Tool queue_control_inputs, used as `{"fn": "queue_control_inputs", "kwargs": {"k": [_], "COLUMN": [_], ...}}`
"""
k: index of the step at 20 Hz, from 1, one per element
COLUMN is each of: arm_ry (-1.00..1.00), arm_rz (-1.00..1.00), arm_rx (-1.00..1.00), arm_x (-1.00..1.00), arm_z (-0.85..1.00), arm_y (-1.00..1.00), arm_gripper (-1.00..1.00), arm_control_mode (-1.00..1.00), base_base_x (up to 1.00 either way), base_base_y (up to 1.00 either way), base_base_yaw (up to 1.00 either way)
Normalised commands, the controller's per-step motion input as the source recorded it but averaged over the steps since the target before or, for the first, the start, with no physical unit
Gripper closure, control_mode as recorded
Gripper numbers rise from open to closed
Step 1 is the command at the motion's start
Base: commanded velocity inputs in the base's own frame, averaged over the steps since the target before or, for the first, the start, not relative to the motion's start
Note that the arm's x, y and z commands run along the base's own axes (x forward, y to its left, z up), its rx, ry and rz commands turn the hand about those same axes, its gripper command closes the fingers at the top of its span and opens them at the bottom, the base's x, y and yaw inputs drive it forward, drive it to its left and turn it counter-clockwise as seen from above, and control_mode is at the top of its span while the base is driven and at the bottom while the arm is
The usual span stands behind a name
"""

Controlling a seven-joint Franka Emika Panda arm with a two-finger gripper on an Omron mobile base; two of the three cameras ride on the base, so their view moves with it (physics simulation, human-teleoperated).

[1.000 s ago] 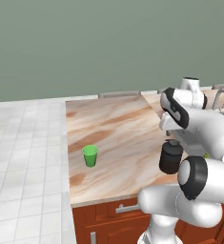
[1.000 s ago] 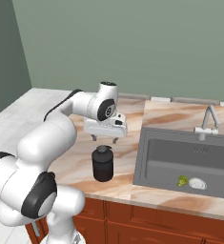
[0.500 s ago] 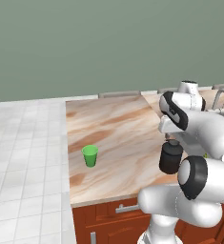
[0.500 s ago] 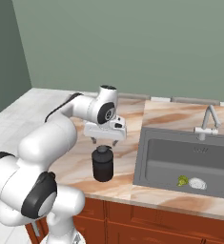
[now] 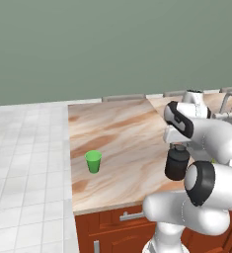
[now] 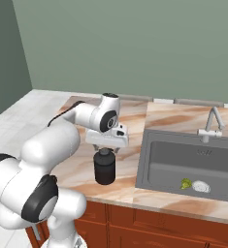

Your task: Pick the jug and cup and place them in the sink. Then turn on the water.

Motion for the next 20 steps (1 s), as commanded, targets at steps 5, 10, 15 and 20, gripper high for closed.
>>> {"fn": "queue_control_inputs", "kwargs": {"k": [5,10,15,20], "arm_ry": [0.0,0.0,0.0,0.0], "arm_rz": [0.0,0.0,0.0,0.0], "arm_rx": [0.0,0.0,0.0,0.0], "arm_x": [0.0,0.0,0.0,0.0], "arm_z": [-0.15,-0.19,-0.29,-0.39], "arm_y": [0.02,0.0,0.0,0.0], "arm_gripper": [-1.0,-1.0,-1.0,-1.0], "arm_control_mode": [-1.0,-1.0,-1.0,-1.0], "base_base_x": [0.0,0.0,0.0,0.0], "base_base_y": [0.0,0.0,0.0,0.0], "base_base_yaw": [0.0,0.0,0.0,0.0]}}
